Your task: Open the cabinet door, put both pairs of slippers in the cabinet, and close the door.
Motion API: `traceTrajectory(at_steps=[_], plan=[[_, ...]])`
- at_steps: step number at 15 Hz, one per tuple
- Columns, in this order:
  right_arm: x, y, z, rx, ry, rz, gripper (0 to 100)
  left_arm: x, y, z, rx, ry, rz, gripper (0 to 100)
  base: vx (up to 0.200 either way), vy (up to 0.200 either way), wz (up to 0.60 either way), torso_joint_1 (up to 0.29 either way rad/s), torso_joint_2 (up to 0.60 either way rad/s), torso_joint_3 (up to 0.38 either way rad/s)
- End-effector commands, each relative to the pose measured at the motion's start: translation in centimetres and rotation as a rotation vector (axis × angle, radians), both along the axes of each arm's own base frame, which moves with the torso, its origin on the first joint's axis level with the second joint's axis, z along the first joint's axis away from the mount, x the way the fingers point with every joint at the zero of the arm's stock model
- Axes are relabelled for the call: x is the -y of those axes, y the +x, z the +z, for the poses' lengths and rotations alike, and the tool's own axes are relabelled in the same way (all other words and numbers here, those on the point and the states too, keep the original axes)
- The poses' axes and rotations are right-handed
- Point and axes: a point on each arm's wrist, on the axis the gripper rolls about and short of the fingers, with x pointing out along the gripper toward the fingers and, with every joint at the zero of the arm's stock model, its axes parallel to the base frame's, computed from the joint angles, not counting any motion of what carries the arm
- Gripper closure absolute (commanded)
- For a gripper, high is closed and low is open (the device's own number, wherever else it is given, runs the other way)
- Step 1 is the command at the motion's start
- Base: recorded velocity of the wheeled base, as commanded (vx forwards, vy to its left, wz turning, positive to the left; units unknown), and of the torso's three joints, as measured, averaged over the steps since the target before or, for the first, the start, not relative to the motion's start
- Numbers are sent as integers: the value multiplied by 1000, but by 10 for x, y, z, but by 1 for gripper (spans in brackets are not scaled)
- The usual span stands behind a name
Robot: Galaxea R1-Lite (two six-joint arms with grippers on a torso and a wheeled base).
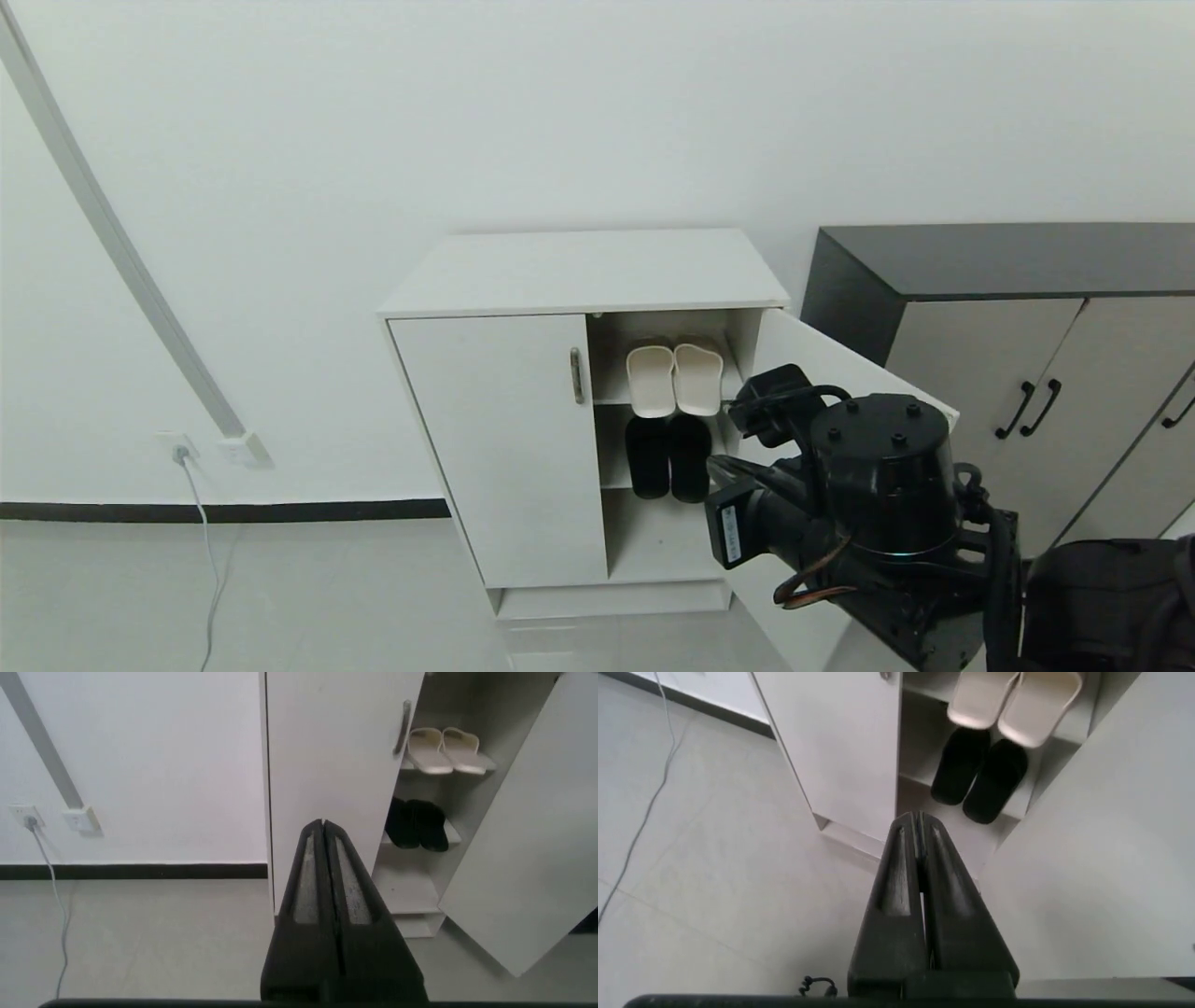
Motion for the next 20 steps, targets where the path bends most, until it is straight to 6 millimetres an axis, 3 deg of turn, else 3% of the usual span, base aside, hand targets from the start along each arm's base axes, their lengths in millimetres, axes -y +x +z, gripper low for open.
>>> traceTrajectory(at_steps=[1,9,17,20], plan=[[0,0,-1,-1,-2,0,100,0,0,0,0,1,1,100,0,0,0,237,-549,-320],[6,0,-2,10,1,-11,100,0,0,0,-1,-1,1,100,0,0,0,242,-552,-309],[8,0,-7,7,-20,-8,100,0,0,0,-1,1,-1,100,0,0,0,8,-12,-9],[8,0,-8,4,-23,-6,100,0,0,0,0,-1,1,100,0,0,-600,7,2,-2]])
